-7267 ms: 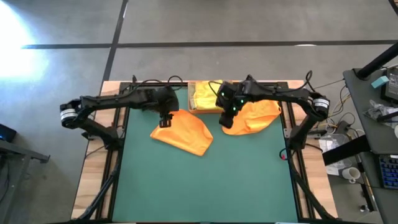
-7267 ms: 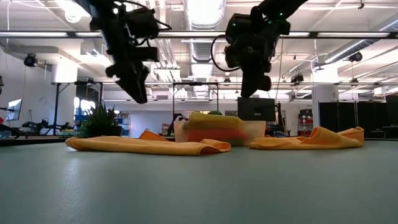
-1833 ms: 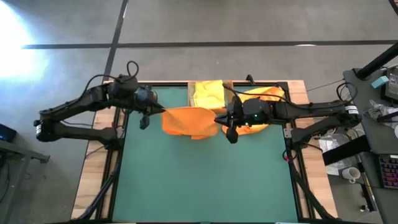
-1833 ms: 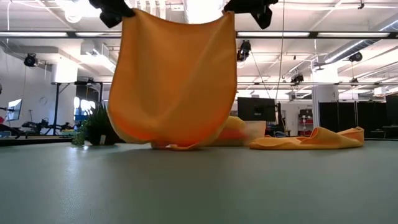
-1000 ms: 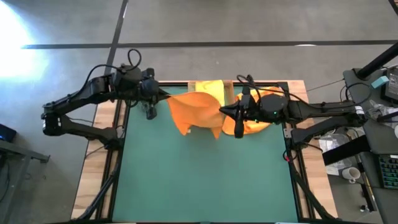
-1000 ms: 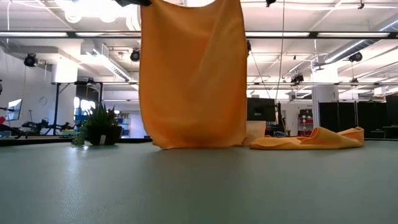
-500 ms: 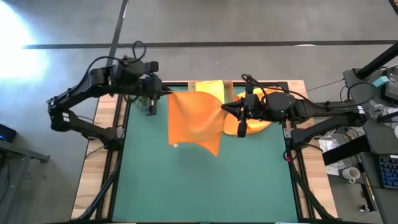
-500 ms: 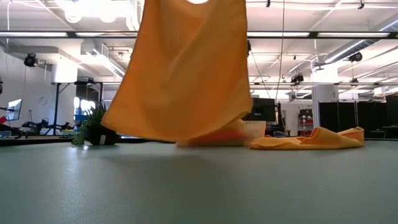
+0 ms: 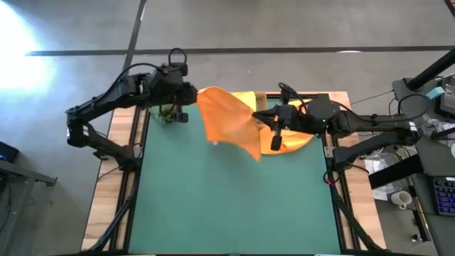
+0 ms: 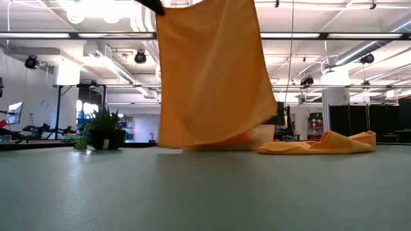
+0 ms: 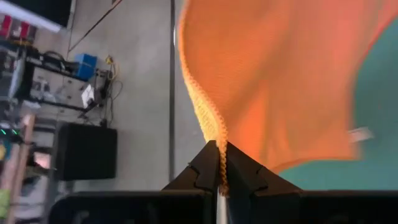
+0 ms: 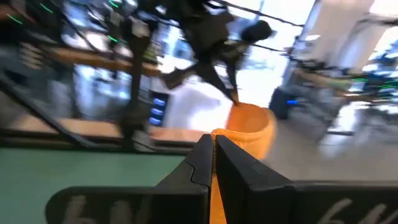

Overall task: Fold microfiber towels
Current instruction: Fold the left orange microfiber towel

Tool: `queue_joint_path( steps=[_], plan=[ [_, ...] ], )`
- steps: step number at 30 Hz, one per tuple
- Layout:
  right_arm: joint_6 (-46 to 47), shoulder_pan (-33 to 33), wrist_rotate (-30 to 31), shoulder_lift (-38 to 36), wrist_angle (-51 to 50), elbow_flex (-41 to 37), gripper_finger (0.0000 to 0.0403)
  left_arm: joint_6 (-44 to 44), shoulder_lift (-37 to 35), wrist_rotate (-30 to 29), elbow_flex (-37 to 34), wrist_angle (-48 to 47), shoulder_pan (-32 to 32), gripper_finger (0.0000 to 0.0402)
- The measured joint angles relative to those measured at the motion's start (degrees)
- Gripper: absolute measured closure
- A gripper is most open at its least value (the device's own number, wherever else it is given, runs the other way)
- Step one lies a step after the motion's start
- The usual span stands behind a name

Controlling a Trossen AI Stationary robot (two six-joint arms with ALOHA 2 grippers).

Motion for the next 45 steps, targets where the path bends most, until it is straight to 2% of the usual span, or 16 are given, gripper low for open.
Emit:
queue_joint_path(
  steps=[3, 7, 10, 12, 15, 20, 24, 34, 41, 45],
  plan=[
    [7.02, 0.72, -5.85, 0.18, 0.21, -0.01, 0.0394, -9.66, -1.07, 3.01, 0.74, -3.76, -1.76, 0.0402],
    [18.56, 3.01, -12.86, 1.2, -1.7, -1.08, 0.0394, -26.14, -3.74, 17.59, 0.6, -10.19, -5.4, 0.0402],
    [25.31, 5.33, -13.97, 2.85, -1.63, -3.07, 0.0394, -35.95, -5.3, 26.31, -0.3, -12.51, -9.38, 0.0402],
    [28.76, 6.72, -14.01, 4.5, -1.59, -4.47, 0.0394, -40.47, -6.13, 28.49, -1.58, -12.45, -12.57, 0.0402],
    [33.03, 8.76, -13.95, 7.25, 1.25, -7.21, 0.0394, -46.18, -6.81, 29.26, -3.98, -12.54, -17.15, 0.0402],
    [38.09, 12.83, -13.96, 11.67, 12.5, -11.2, 0.0394, -55.51, -6.94, 30.18, -10.71, -11.97, -23.63, 0.0401],
    [40.61, 15.43, -13.97, 13.26, 18.26, -12.33, 0.0394, -61.26, -6.95, 30.36, -17.0, -7.81, -27.6, 0.0402],
    [45.43, 20.73, -13.75, 16.78, 15.62, -13.28, 0.0394, -79.36, -6.93, 31.72, -30.11, 5.76, -35.21, 0.0402],
    [46.6, 21.31, -13.52, 21.63, 14.89, -13.4, 0.0394, -83.91, -7.0, 31.33, -31.6, 6.62, -36.82, 0.0402],
    [49.36, 21.29, -13.74, 21.75, 10.08, -13.38, 0.0394, -86.62, -7.08, 32.61, -31.56, 9.33, -36.98, 0.0402]
  ],
)
